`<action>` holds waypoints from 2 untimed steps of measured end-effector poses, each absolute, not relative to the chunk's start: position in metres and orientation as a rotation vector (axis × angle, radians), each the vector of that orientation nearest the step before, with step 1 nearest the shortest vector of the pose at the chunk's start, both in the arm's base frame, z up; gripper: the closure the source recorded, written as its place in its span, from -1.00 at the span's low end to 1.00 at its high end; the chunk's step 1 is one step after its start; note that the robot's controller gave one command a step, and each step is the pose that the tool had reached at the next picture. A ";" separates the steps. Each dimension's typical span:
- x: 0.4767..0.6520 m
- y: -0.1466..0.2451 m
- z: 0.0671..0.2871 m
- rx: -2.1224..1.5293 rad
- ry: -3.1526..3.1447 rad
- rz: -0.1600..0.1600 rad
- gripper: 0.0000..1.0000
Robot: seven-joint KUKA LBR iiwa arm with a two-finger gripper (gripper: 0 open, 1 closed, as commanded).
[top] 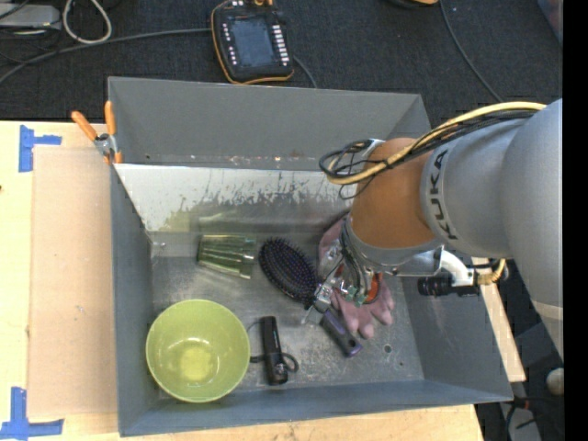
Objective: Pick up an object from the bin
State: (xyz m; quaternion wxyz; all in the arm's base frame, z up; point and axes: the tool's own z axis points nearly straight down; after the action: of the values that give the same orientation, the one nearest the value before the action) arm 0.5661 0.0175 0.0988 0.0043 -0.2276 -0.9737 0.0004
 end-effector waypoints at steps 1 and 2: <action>0.590 0.034 0.069 -0.870 -3.021 -0.008 -1.00; 0.582 0.017 0.070 -0.833 -3.024 -0.002 1.00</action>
Offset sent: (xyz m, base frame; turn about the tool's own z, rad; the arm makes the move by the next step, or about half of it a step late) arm 0.0153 -0.0008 -0.0288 0.0780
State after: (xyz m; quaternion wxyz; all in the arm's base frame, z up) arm 0.5817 0.0170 0.0703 0.0025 -0.2654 -0.9641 -0.0005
